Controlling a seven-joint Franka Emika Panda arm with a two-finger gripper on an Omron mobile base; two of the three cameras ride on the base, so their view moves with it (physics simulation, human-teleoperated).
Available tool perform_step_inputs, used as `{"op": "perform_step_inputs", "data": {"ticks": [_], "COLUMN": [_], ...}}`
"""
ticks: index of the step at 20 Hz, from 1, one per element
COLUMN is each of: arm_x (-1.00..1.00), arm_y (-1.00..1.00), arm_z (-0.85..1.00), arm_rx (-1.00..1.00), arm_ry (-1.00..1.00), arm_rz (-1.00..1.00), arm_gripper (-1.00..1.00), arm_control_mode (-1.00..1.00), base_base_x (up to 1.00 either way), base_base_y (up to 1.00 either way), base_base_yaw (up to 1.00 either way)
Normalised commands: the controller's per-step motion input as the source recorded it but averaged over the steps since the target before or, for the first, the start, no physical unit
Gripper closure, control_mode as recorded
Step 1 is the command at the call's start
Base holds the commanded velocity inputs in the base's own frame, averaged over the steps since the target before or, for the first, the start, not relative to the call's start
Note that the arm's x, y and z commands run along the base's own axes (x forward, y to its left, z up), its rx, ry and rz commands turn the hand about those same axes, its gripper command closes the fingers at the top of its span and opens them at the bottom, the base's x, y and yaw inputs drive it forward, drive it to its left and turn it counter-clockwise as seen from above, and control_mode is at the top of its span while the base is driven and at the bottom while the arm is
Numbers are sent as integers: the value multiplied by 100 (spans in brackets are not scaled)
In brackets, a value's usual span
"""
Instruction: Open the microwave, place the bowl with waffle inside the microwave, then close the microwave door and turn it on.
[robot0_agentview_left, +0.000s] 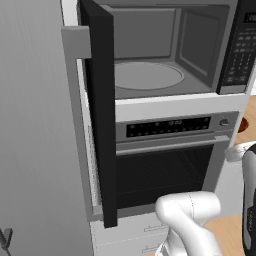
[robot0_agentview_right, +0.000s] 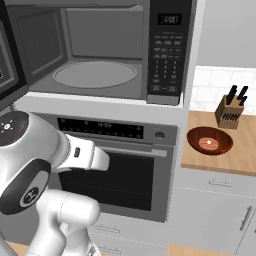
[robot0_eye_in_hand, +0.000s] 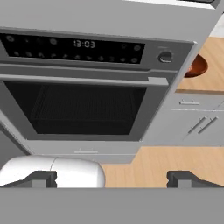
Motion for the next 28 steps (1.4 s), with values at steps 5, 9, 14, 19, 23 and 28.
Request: {"op": "perform_step_inputs", "data": {"ticks": [5, 9, 14, 19, 23, 28], "arm_x": [-1, 0, 0, 0, 0, 0], "arm_y": [0, -7, 0, 0, 0, 0], "arm_z": [0, 0, 0, 0, 0, 0], "arm_rx": [0, 0, 0, 0, 0, 0], "arm_ry": [0, 0, 0, 0, 0, 0], "arm_rz": [0, 0, 0, 0, 0, 0], "arm_gripper": [-100, -100, -100, -100, -100, -100], "arm_control_mode": [-100, -100, 100, 100, 100, 100], "base_base_x": [0, 0, 0, 0, 0, 1], "base_base_y": [0, 0, -46, -52, -54, -48], "base_base_yaw": [0, 0, 0, 0, 0, 1]}}
